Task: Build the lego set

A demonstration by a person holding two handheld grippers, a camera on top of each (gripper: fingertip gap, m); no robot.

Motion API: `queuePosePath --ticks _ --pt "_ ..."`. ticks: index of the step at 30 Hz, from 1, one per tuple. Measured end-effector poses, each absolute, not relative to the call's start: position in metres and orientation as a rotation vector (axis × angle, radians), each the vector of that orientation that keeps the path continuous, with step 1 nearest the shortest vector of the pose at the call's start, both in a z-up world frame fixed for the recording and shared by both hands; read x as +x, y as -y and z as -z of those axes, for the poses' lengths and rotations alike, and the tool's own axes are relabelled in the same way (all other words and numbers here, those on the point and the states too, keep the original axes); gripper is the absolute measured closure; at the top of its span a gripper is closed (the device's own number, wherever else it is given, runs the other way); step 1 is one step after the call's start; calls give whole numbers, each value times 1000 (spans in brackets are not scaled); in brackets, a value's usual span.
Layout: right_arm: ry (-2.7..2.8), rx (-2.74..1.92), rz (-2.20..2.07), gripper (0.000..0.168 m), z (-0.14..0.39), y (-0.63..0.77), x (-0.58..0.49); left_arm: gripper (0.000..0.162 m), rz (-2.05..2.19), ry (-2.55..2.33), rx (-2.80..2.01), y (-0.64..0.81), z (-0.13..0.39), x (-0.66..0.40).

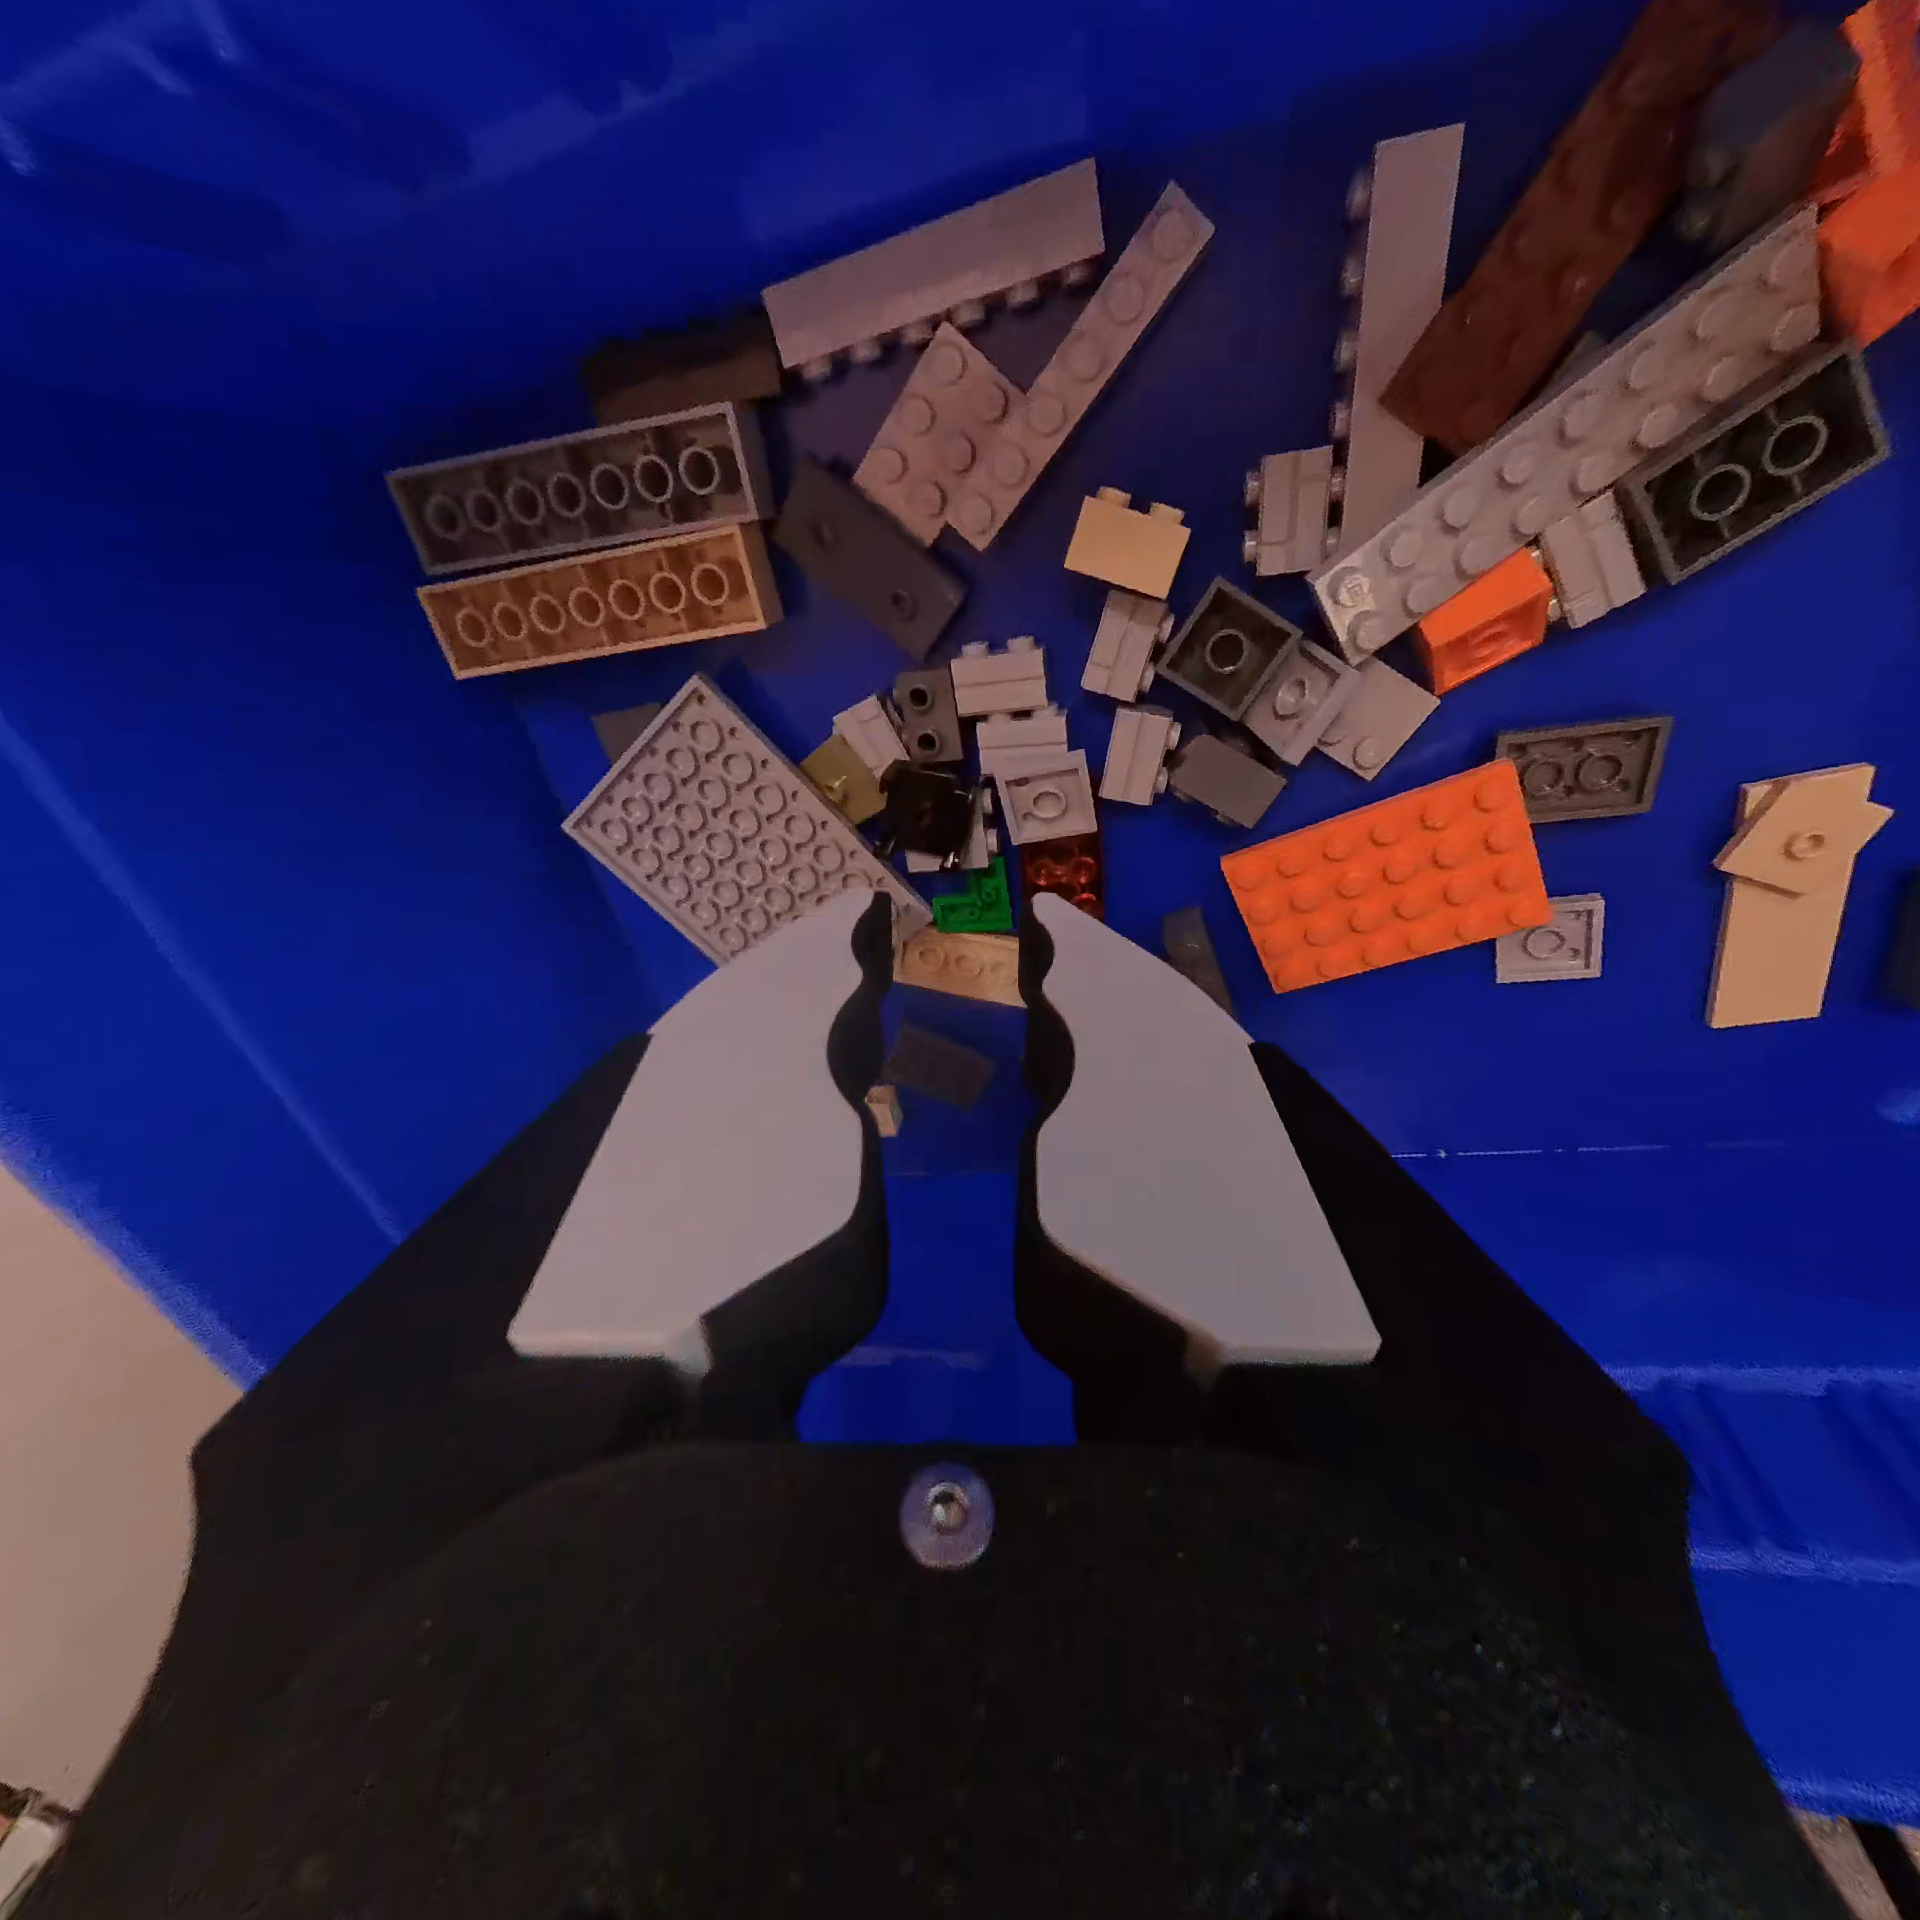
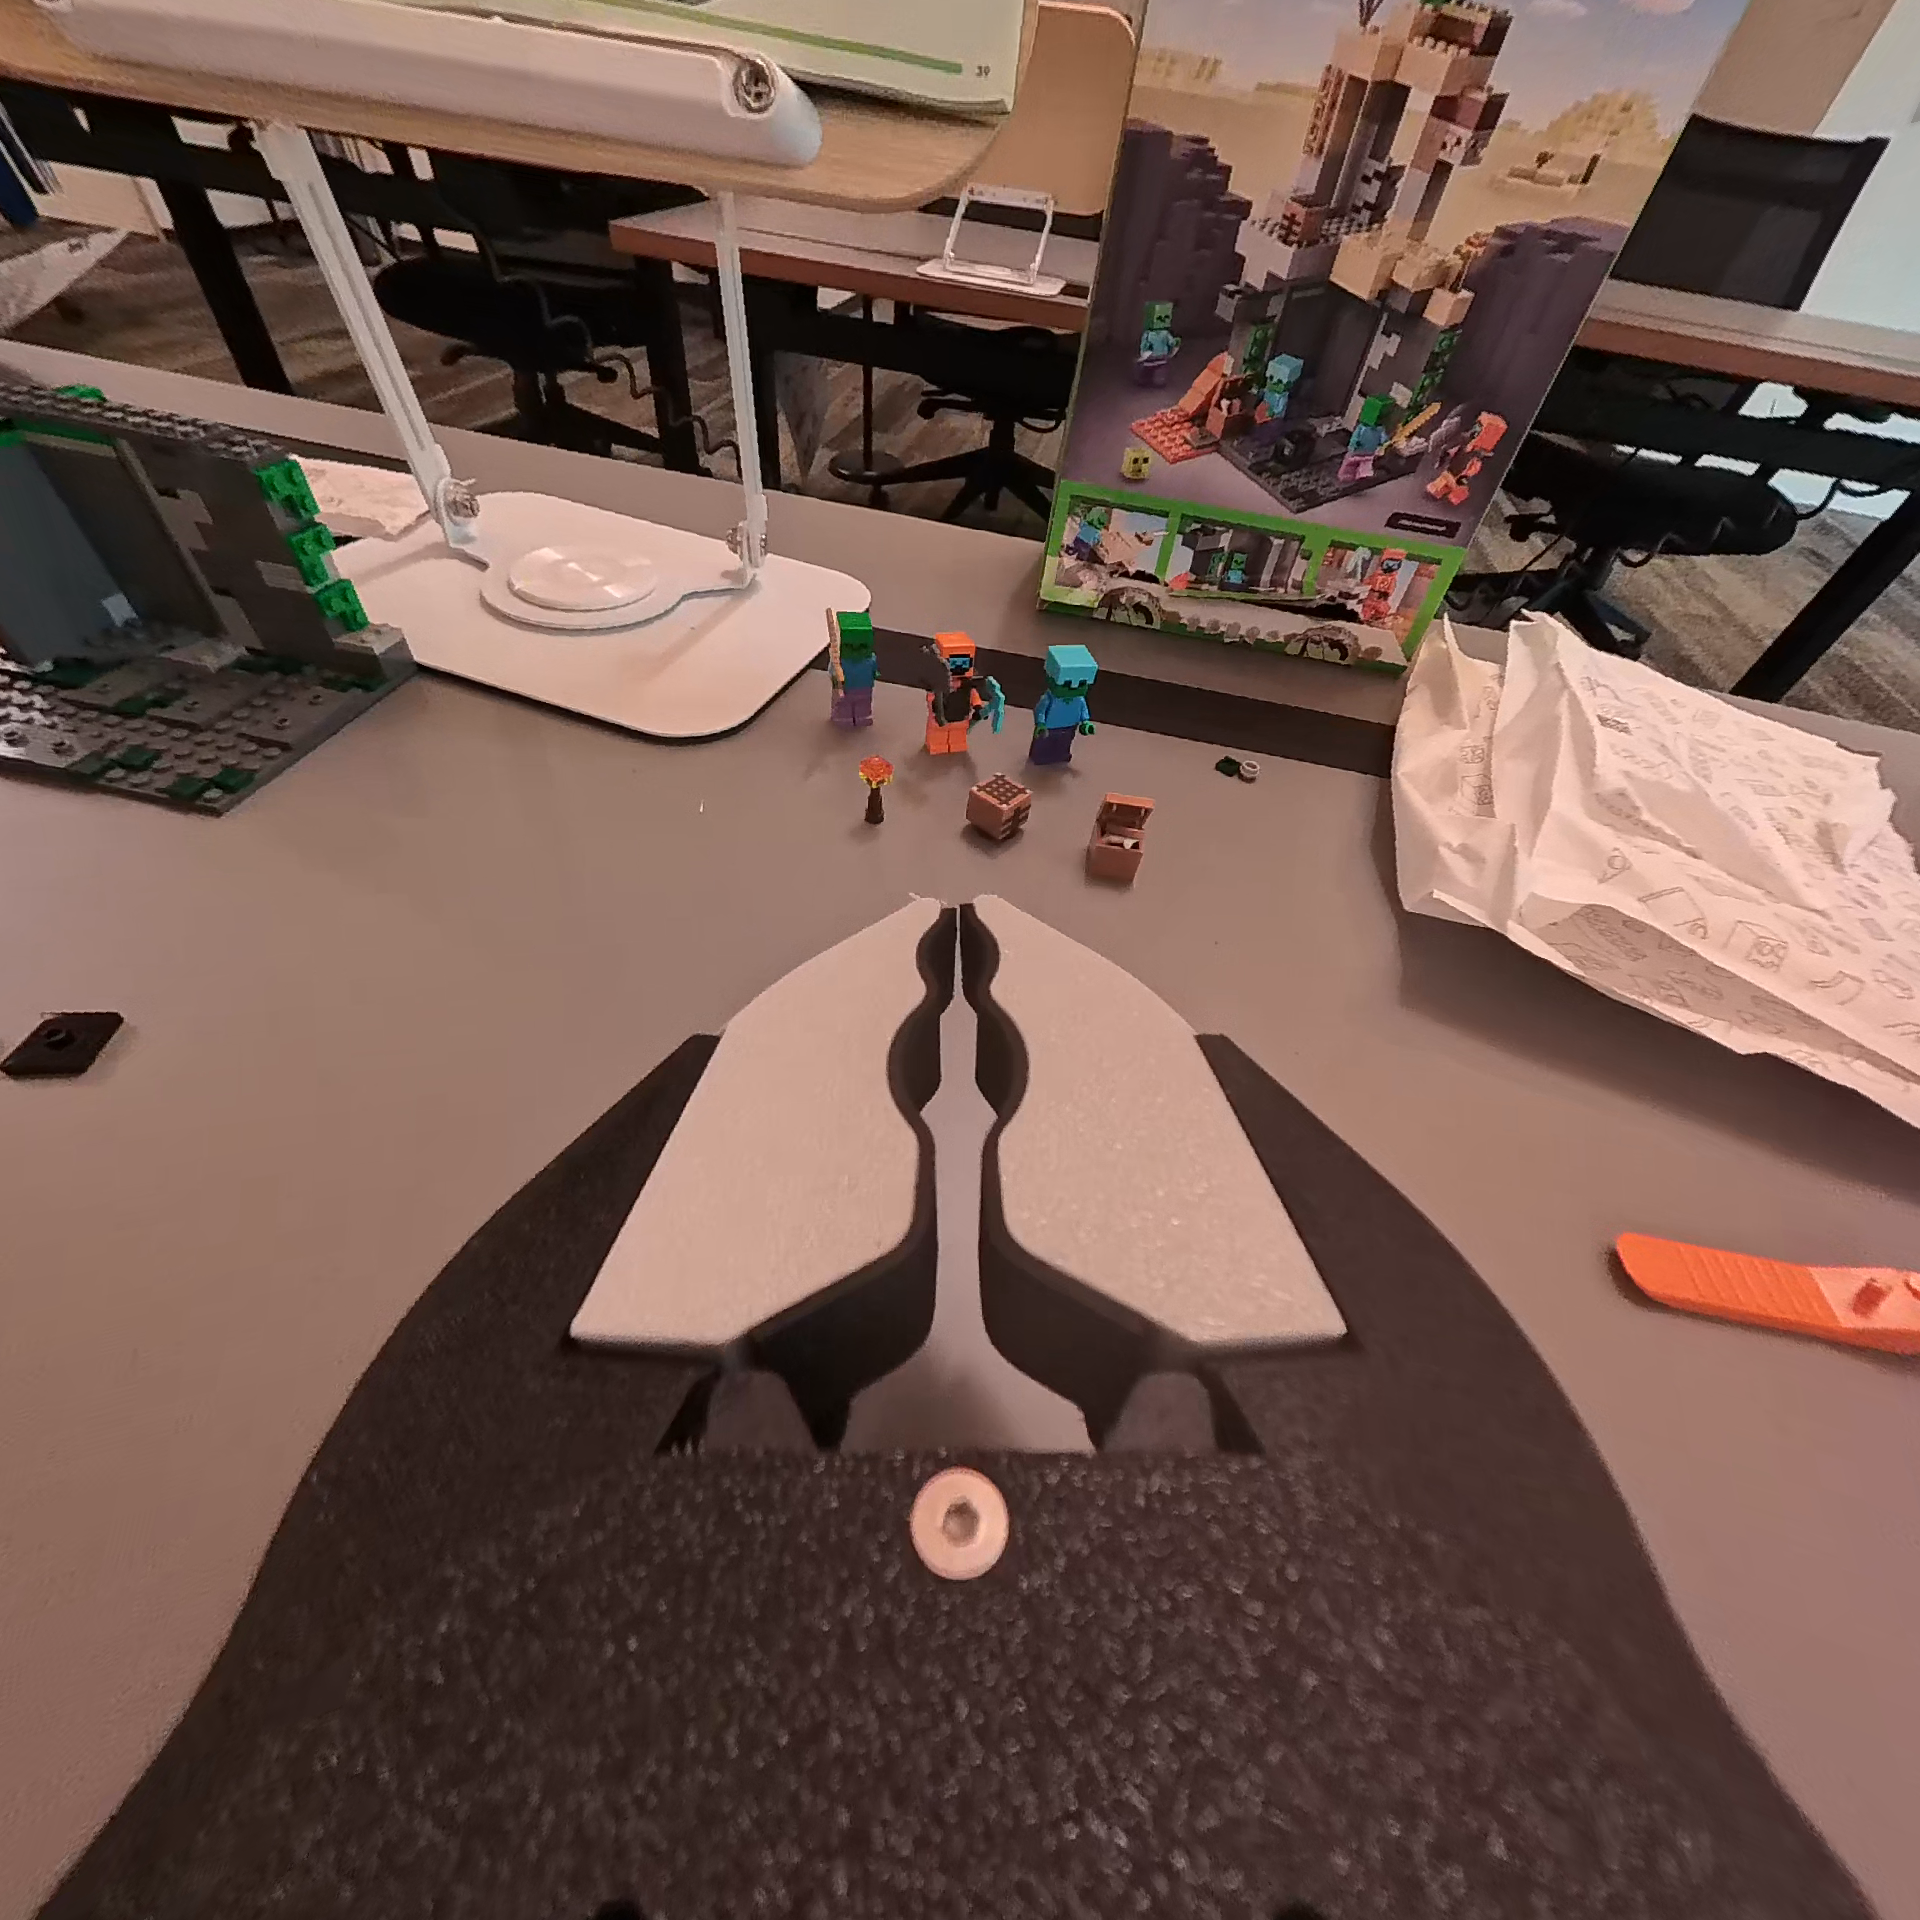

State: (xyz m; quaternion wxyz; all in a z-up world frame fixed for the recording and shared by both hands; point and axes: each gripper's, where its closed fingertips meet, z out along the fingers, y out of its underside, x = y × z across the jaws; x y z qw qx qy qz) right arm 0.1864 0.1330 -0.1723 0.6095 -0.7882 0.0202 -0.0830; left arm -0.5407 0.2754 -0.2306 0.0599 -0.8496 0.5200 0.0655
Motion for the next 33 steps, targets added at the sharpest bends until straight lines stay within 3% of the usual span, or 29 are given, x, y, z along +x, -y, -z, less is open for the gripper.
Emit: queuePosePath --ticks 11,18,26,33 --pt "-17 -1829 185 167 176 -135 182 137 -146 -1608 -2578 -287 243 -542" --pt "-12 -1829 175 167 176 -136 180 145 -135 -1625 -2577 -286 239 -541" --pt "16 -1813 134 167 171 -137 170 145 -256 -1598 -2412 -288 173 -510" --pt "45 -1794 117 168 167 -137 164 146 -252 -1791 -2079 -267 121 -364"
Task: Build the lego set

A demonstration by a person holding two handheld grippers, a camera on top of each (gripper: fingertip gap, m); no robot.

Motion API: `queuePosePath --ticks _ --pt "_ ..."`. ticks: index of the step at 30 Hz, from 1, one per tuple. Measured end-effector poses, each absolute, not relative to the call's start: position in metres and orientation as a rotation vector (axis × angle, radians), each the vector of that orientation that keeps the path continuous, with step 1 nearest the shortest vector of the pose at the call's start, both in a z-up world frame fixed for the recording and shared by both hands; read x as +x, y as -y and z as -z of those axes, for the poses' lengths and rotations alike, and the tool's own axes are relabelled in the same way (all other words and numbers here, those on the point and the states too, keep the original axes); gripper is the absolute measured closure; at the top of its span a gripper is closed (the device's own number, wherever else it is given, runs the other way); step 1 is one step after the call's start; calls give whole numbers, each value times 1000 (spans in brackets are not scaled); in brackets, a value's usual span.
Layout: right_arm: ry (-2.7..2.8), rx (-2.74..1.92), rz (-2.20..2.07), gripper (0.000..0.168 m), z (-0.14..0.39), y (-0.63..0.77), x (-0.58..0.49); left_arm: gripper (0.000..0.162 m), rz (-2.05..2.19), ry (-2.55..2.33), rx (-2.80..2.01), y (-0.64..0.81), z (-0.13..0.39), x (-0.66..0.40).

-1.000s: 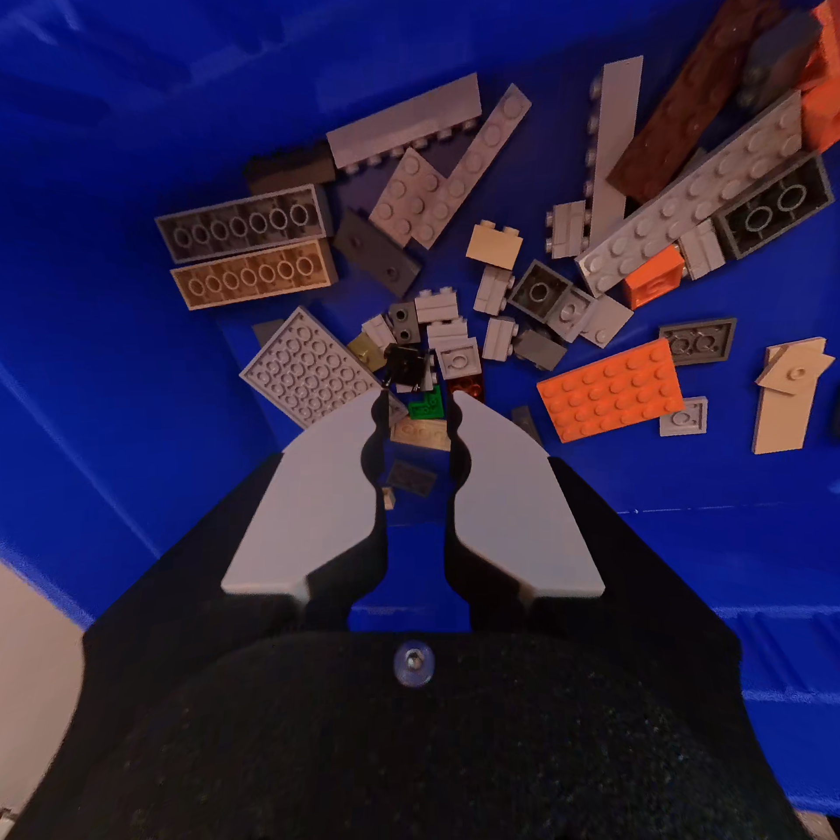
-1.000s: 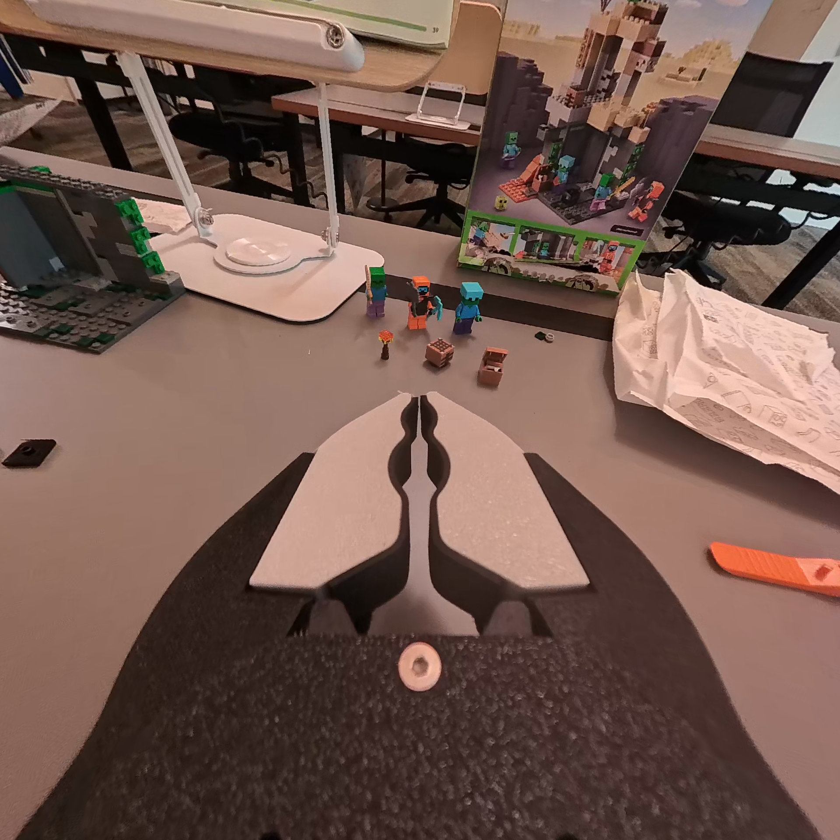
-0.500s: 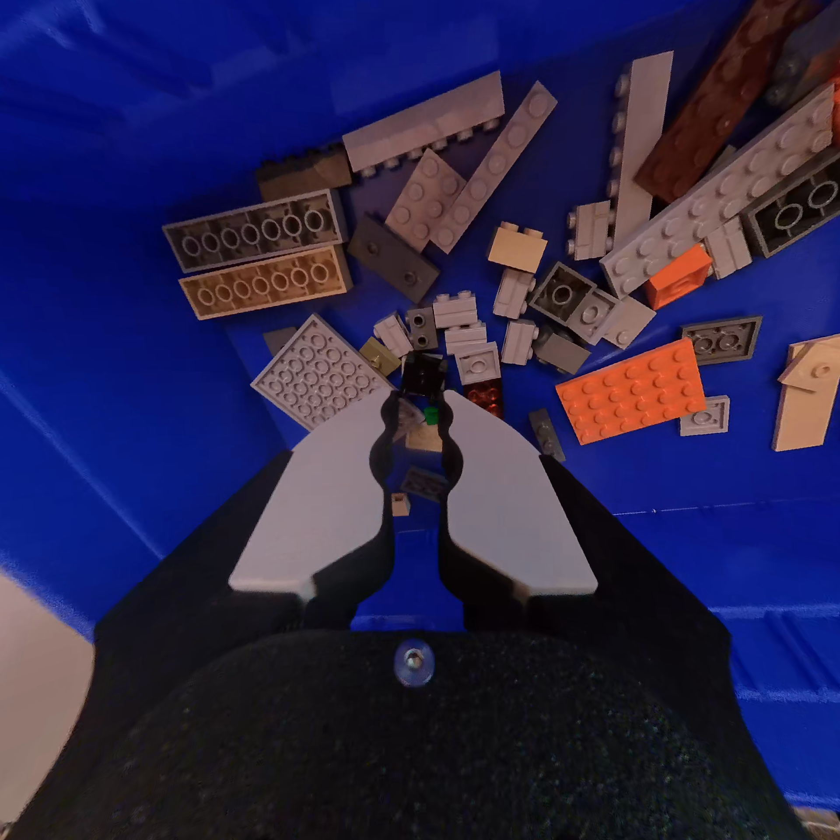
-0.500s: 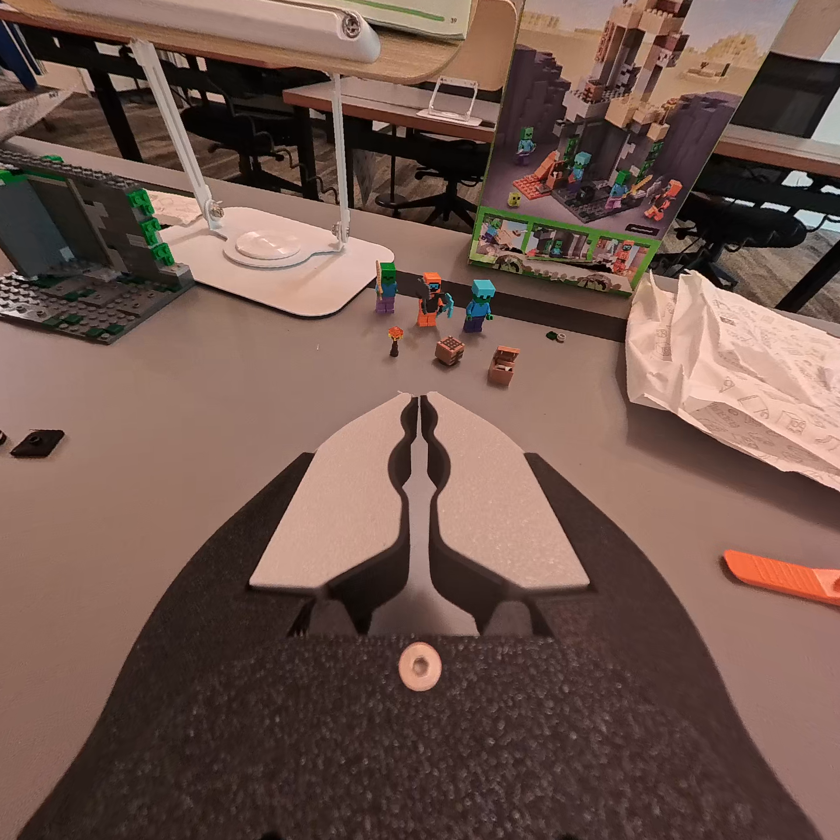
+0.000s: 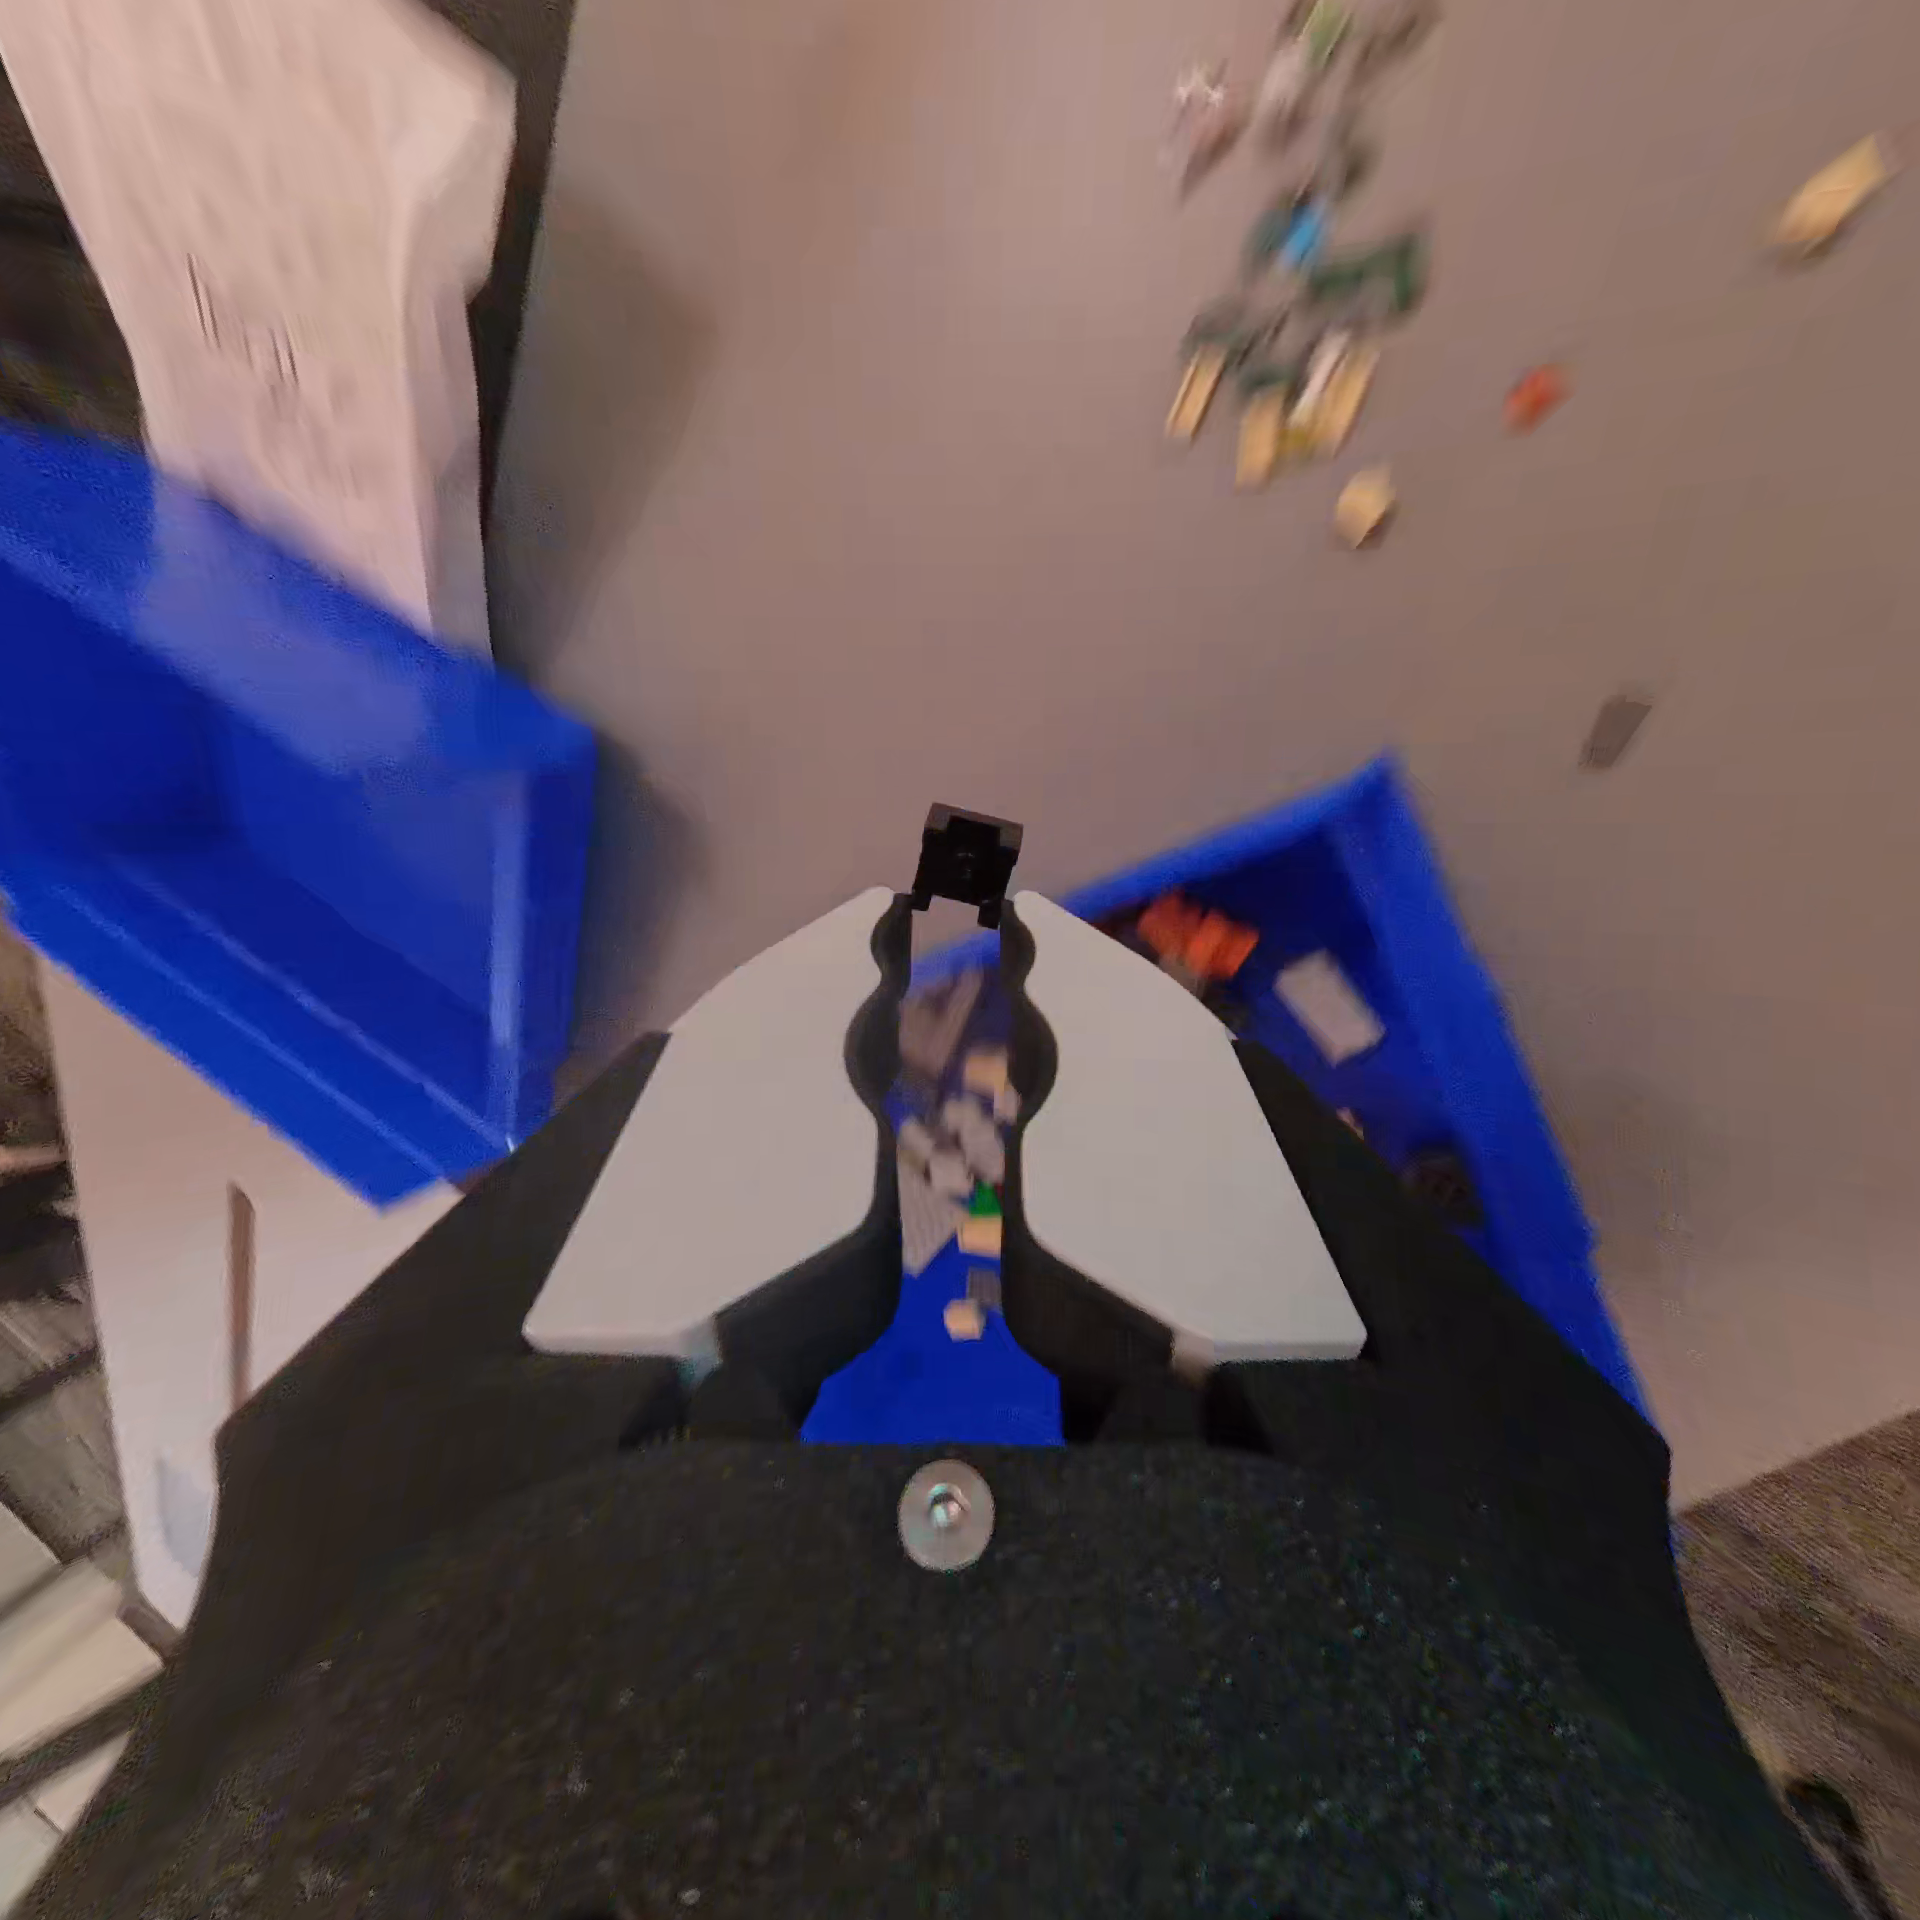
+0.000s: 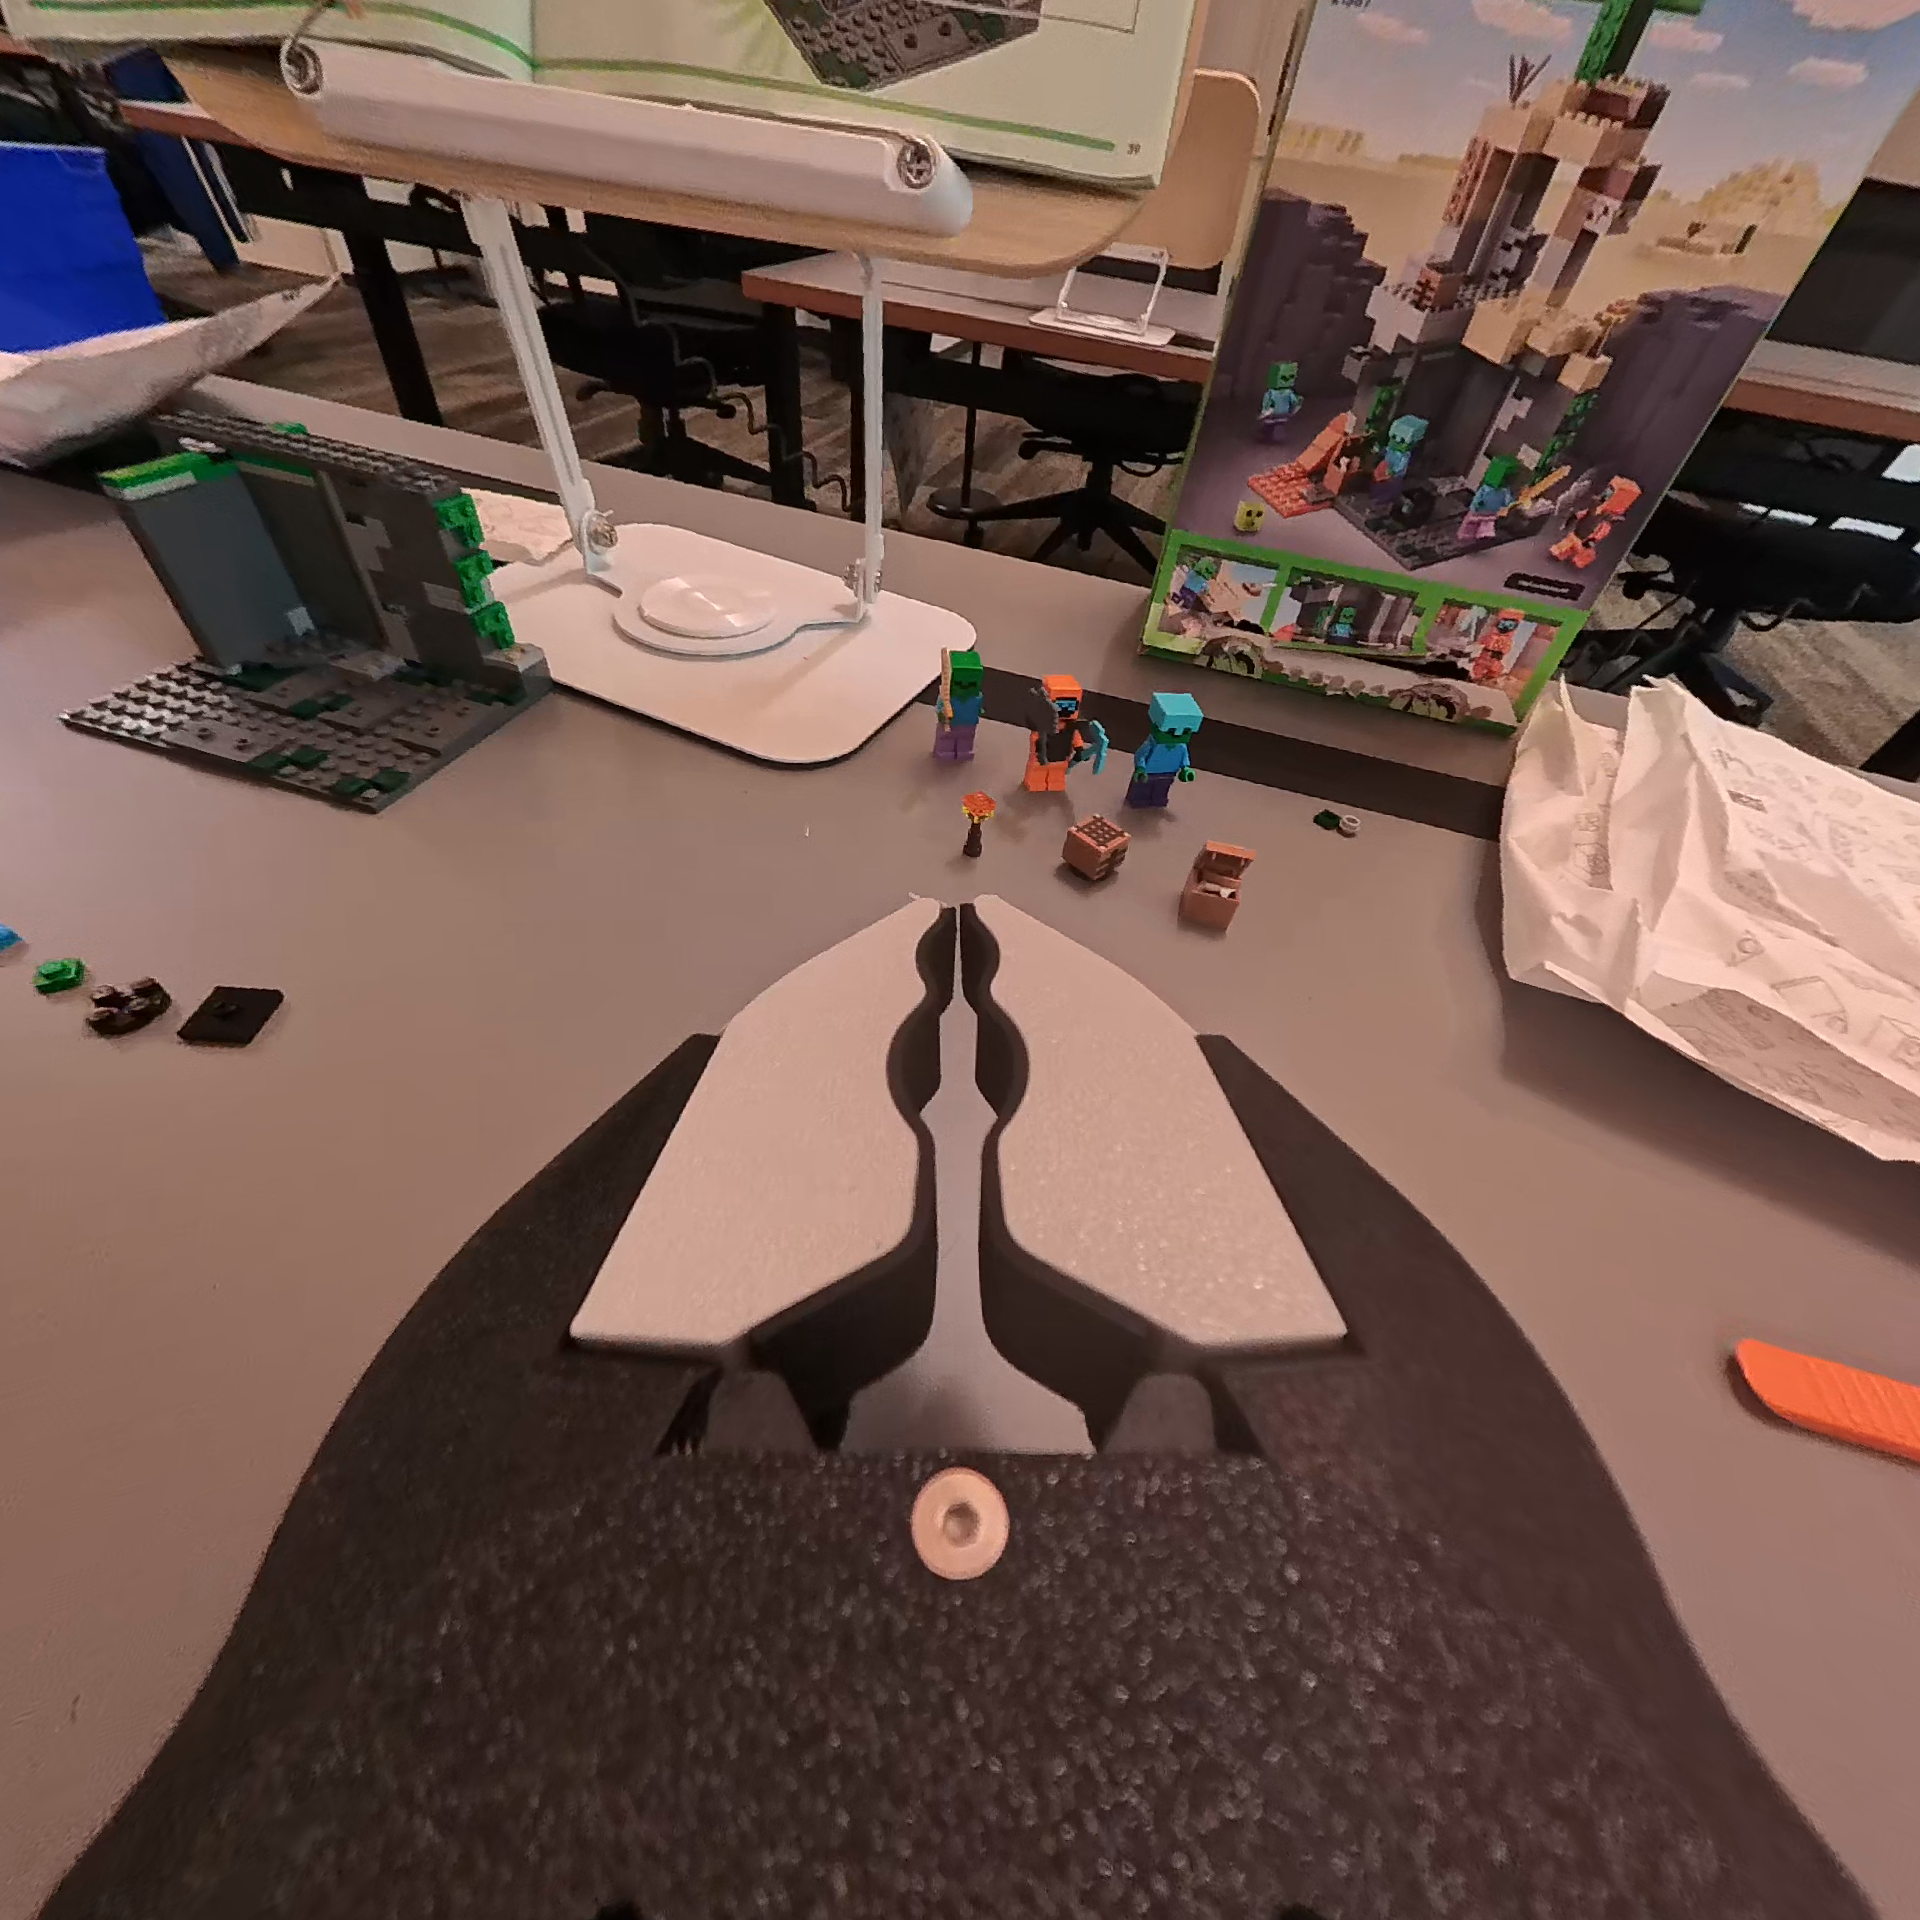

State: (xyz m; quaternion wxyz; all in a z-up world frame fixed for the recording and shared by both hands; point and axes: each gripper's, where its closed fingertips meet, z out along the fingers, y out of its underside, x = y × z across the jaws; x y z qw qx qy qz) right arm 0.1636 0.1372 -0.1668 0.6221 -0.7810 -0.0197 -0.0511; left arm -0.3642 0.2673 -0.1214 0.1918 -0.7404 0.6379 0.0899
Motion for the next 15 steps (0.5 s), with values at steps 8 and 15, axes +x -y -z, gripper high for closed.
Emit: queuePosePath --ticks 8,15 --pt "54 -1780 131 168 163 -135 166 146 64 -2072 -1807 -198 147 -147" --pt "42 -1765 115 168 158 -133 167 146 226 -2210 -1750 -157 195 -22"
